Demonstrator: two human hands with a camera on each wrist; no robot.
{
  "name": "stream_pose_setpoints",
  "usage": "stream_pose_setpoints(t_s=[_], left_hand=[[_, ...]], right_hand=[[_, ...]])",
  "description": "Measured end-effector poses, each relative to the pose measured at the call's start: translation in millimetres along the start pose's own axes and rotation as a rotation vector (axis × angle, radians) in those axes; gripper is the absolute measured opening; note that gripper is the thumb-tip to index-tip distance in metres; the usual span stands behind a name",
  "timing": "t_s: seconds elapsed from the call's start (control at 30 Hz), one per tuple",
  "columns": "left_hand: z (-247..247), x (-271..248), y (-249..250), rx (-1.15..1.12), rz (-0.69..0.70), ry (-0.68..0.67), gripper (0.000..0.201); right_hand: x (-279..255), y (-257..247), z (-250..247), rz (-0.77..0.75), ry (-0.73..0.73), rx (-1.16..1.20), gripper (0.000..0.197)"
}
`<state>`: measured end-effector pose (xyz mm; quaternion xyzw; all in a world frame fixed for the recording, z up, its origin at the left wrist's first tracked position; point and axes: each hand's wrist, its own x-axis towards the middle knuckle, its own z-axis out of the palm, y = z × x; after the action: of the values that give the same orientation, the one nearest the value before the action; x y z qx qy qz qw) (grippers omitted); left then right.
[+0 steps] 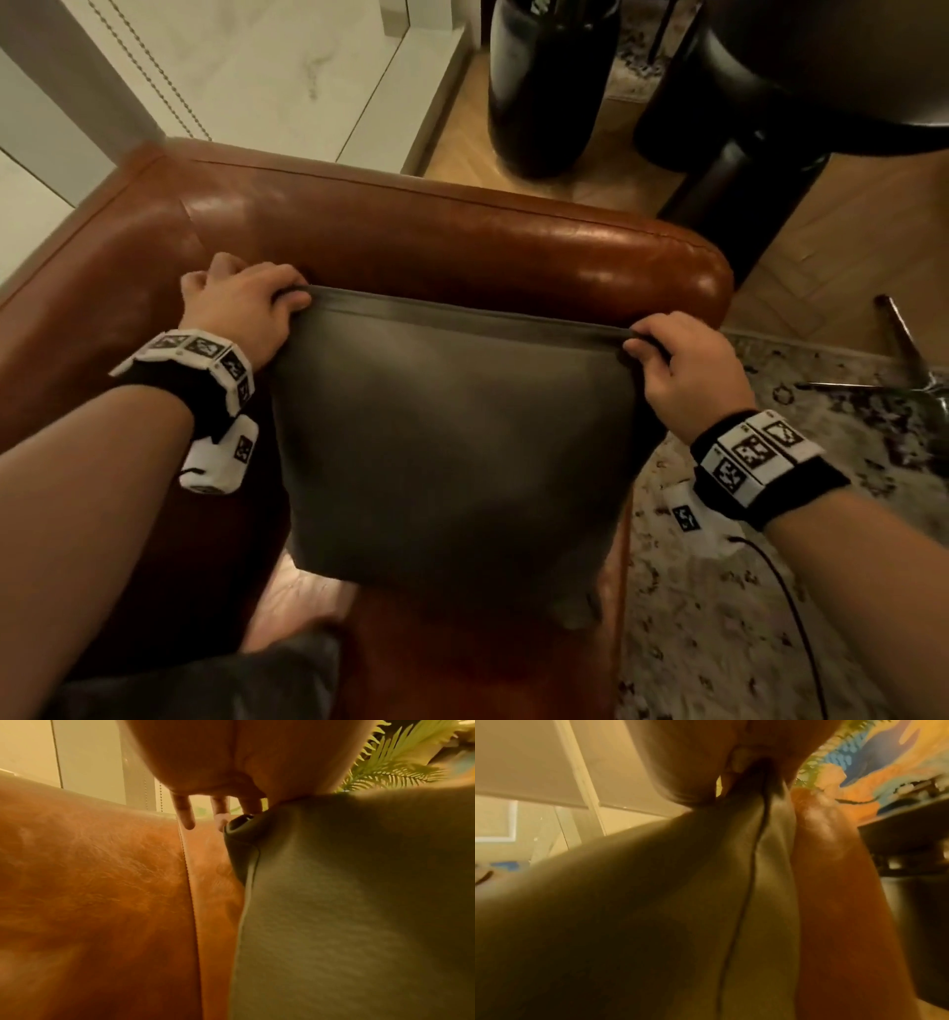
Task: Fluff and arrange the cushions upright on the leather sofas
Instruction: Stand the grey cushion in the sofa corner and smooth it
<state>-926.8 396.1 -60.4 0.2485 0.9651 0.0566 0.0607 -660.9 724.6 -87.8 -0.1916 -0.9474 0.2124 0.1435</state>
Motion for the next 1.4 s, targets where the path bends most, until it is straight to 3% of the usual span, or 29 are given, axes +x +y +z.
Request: stream_pose_setpoints(t_s=[0.1,0.2,0.27,0.33,0.4,0.43,0.53,0.63,0.73,0.77,0.87,0.9,1.0,1.1,1.2,1.3,1.33,1.4], left_hand=[[7.0,-6.2,3.2,-0.251,-0.143,0.084,0.019],[15.6,-24.6,-10.0,-0.69,-0.307,0.151,0.035],[25.4,-42.1,-18.8,-0.72,-0.387,0.032,0.037],[41.6,-58.0,-22.0,-0.77,-0.419,-0.089,0.033],[50.8,-65.3,-15.6,-0.917,-0.444,-0.088,0.025],[55.3,-63.9,-14.6,-0.952,-0.457,-0.039,0.021],[58.0,-55.9,-20.4,-0.949,-0.571,0.129,0.012],[57.0,-57.0,-23.3,-0.941,-0.693,0.172,0.016],[63.0,-61.1,-17.1,-0.913,-0.682,0.218,0.009],[61.6,-62.2,-12.2,-0.935,-0.674,0.213,0.011],[60.5,-55.7,-7.5,-0.989,-0.655,0.081,0.049],[58.4,-53.1,-6.1,-0.972,-0.64,0.048,0.051],[55.9,-47.6,-5.5,-0.941,-0.58,0.16,0.026],[65.0,-51.6,-11.9,-0.969,-0.588,0.293,0.018],[68.4,-57.0,-10.3,-1.012,-0.61,0.332,0.021],[62.6,-58.5,-6.1,-1.005,-0.621,0.281,0.043],[62.2,-57.3,-8.4,-1.007,-0.624,0.252,0.045],[56.2,-55.4,-10.9,-1.036,-0.644,0.275,0.037]], right_hand=[[-1.5,-3.1,1.0,0.096,0.1,0.103,0.014],[-27.8,7.3,0.3,0.458,0.282,0.48,0.025],[-55.9,14.4,8.3,0.739,0.258,0.859,0.045],[-78.4,14.7,24.6,0.883,0.138,1.113,0.062],[-86.8,13.2,42.6,0.887,0.106,1.077,0.072],[-86.8,8.0,46.2,0.904,0.153,1.042,0.065],[-79.9,5.8,44.2,0.962,0.361,0.938,0.008],[-78.9,15.1,37.4,0.93,0.473,0.903,0.009],[-82.7,14.9,41.8,0.905,0.45,0.96,0.003],[-83.6,11.7,45.5,0.934,0.413,1.002,0.007],[-83.9,0.3,55.9,1.002,0.217,1.173,0.038],[-83.3,-3.6,56.2,0.998,0.19,1.17,0.042],[-83.4,-9.8,51.6,0.965,0.332,1.101,0.035],[-86.5,-14.0,46.5,0.895,0.436,1.093,0.056],[-85.6,-19.4,48.5,0.861,0.452,1.102,0.053],[-78.4,-17.2,46.9,0.881,0.431,1.159,0.059],[-76.7,-14.7,46.8,0.879,0.416,1.144,0.067],[-72.5,-13.6,43.2,0.847,0.458,1.137,0.06]])
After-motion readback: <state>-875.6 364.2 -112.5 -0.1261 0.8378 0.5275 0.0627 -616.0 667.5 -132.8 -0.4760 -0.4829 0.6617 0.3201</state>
